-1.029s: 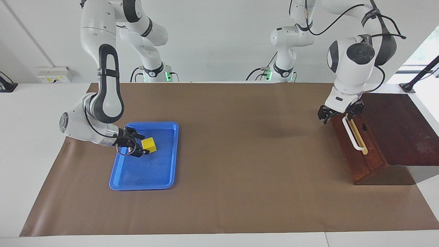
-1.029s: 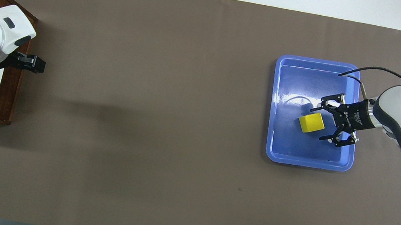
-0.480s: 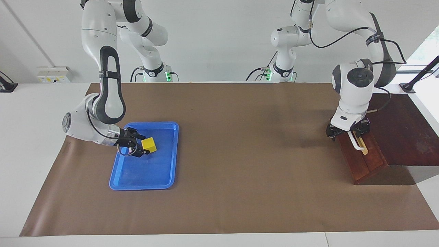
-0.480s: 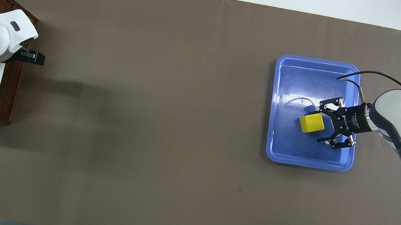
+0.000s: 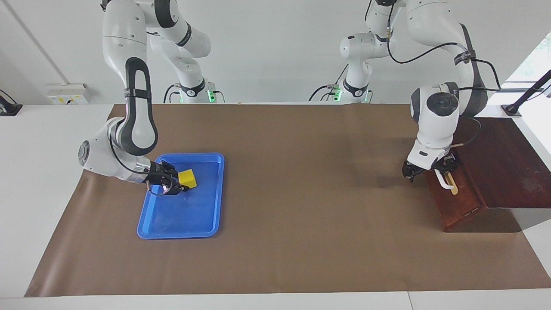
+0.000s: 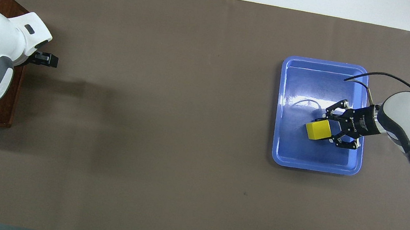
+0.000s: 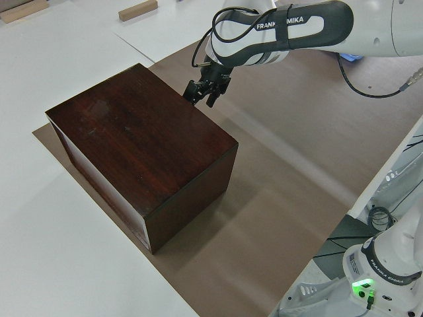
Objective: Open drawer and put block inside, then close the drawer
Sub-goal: 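Grasp the yellow block with the right gripper while the left gripper pulls the drawer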
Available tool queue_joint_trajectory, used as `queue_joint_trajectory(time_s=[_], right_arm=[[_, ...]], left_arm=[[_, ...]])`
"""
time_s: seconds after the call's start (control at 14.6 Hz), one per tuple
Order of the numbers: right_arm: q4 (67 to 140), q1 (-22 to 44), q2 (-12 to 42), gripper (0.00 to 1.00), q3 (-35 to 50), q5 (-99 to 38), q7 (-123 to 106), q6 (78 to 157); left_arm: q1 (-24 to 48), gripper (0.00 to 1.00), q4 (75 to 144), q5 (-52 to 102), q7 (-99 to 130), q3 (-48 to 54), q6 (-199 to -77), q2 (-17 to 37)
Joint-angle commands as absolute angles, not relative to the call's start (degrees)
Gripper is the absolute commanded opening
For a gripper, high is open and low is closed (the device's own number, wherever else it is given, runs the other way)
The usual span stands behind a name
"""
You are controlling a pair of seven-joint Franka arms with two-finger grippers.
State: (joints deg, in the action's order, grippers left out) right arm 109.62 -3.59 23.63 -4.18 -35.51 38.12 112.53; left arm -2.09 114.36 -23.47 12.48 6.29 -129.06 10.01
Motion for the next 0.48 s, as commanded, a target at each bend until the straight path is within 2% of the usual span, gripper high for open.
queue_joint_trajectory(time_s=[0.0, 0.07, 0.27, 0.41], right_arm=[[111.18, -3.87, 22.59, 0.20, -3.96, -37.18, 36.21, 114.08], [110.75, -3.87, 22.67, 0.00, -3.96, -37.18, 36.47, 113.82], [108.20, -3.61, 22.85, 0.00, -3.78, -37.18, 37.70, 113.47], [103.30, -2.73, 23.64, 0.00, -3.52, -37.26, 44.87, 110.41]], left_arm=[[3.59, 1.00, 113.74, -24.35, 20.11, 6.15, -127.80, 10.28], [4.91, 1.00, 113.21, -24.00, 21.26, 6.24, -126.23, 10.37], [8.43, 1.00, 111.89, -21.02, 23.02, 6.15, -123.84, 10.37], [10.36, 1.00, 111.88, -20.83, 23.03, 6.24, -123.22, 10.37]])
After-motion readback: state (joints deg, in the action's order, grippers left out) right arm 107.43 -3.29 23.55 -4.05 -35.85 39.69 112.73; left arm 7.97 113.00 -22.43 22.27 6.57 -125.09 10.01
